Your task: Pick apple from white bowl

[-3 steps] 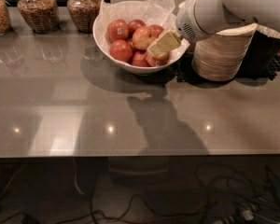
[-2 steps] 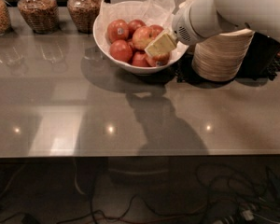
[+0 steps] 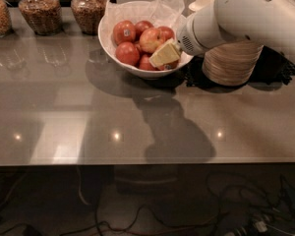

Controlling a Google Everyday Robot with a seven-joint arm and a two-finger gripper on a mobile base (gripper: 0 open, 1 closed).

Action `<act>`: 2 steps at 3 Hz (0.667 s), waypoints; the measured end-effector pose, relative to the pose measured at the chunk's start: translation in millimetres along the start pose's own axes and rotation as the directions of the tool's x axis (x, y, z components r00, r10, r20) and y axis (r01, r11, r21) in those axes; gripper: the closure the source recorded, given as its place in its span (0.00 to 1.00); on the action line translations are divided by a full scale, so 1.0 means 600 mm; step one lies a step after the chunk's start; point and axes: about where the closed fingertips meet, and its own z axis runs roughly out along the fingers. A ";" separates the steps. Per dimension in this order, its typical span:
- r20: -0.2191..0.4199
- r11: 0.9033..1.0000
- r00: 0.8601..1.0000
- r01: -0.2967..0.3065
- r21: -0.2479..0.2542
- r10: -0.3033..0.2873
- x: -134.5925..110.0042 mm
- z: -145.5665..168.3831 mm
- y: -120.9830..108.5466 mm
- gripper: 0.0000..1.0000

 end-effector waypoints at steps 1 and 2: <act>-0.019 1.000 0.999 -0.030 0.003 0.030 0.014 0.016 -0.002 0.27; -0.036 0.999 0.998 -0.053 0.004 0.053 0.023 0.029 -0.005 0.30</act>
Offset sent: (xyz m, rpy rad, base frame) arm 0.0165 -0.0071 -0.0325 0.0157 0.0729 -0.0721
